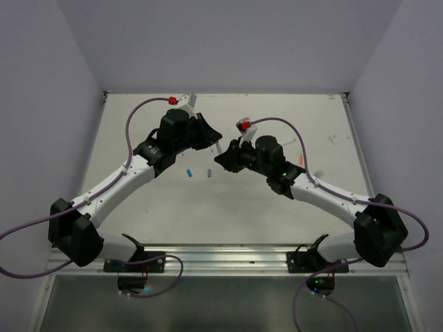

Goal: Open the pen caps

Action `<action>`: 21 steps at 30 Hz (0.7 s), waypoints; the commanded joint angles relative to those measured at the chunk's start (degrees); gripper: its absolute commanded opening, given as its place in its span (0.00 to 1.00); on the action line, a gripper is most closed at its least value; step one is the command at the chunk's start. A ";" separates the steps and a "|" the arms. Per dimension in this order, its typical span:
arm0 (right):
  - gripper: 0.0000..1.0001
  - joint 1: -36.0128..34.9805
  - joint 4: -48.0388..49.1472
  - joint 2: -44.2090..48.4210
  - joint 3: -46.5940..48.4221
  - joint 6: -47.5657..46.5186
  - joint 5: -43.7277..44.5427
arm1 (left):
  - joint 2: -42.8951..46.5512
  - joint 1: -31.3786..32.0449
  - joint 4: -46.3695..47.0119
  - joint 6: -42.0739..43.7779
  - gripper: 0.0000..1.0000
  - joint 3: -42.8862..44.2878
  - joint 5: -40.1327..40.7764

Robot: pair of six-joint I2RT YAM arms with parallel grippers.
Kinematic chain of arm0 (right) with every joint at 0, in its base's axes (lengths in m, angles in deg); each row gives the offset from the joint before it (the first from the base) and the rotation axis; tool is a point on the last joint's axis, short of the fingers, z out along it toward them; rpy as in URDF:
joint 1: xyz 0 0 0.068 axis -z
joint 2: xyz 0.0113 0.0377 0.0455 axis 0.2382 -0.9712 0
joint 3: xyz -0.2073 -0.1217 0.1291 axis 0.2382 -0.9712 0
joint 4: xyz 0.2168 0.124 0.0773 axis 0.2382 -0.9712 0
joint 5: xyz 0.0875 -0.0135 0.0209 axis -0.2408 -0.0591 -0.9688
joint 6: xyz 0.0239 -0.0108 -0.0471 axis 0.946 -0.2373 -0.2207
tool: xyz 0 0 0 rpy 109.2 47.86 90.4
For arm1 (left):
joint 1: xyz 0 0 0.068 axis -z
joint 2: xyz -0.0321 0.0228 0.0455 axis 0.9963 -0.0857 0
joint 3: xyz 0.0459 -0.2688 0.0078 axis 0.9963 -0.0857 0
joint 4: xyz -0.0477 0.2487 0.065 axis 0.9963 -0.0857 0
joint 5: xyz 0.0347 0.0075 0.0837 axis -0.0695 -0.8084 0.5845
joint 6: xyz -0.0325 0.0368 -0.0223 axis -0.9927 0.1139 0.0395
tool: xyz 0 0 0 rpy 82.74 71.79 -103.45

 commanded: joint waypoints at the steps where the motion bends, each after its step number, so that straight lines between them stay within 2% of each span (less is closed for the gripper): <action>1: 0.00 -0.21 -3.64 1.86 -4.17 -0.83 -2.71 | 3.11 -5.06 8.04 0.45 0.00 6.40 6.46; 11: 0.00 -2.58 -4.17 1.68 -9.36 -1.45 -2.80 | 4.52 -8.22 13.75 -0.43 0.00 9.74 16.02; 21: 0.00 -5.31 -1.88 1.24 -12.97 0.93 -2.36 | 5.14 -8.31 25.69 -0.08 0.00 9.57 28.43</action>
